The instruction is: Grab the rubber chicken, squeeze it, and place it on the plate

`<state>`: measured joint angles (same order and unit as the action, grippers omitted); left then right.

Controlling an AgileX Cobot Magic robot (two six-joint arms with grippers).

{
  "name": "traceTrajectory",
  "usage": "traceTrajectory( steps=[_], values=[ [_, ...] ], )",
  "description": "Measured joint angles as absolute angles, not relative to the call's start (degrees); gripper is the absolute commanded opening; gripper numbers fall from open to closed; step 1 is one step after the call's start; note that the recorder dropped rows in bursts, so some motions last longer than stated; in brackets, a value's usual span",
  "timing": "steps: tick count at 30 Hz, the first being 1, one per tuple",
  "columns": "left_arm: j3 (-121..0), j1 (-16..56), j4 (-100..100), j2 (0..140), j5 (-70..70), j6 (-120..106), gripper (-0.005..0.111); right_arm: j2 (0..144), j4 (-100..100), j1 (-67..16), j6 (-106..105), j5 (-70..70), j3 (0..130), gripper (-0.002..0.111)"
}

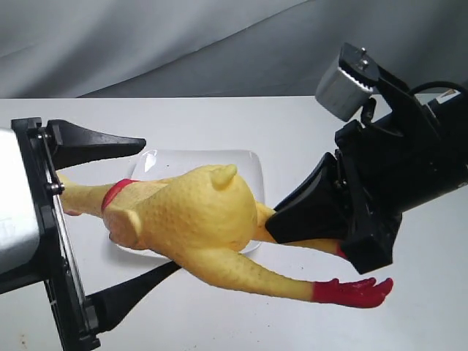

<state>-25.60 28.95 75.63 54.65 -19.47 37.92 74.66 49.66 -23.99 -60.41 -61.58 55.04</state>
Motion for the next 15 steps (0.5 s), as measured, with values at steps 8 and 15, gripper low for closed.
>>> traceTrajectory(
  steps=[8,15],
  values=[
    [-25.6,29.0,75.7,54.6,-19.5,37.8,0.002,74.7,50.1,-24.0,-60.2,-61.0,55.0,0.000],
    [-25.6,29.0,75.9,54.6,-19.5,37.8,0.005,74.7,50.1,-24.0,-60.2,-61.0,55.0,0.000]
  ],
)
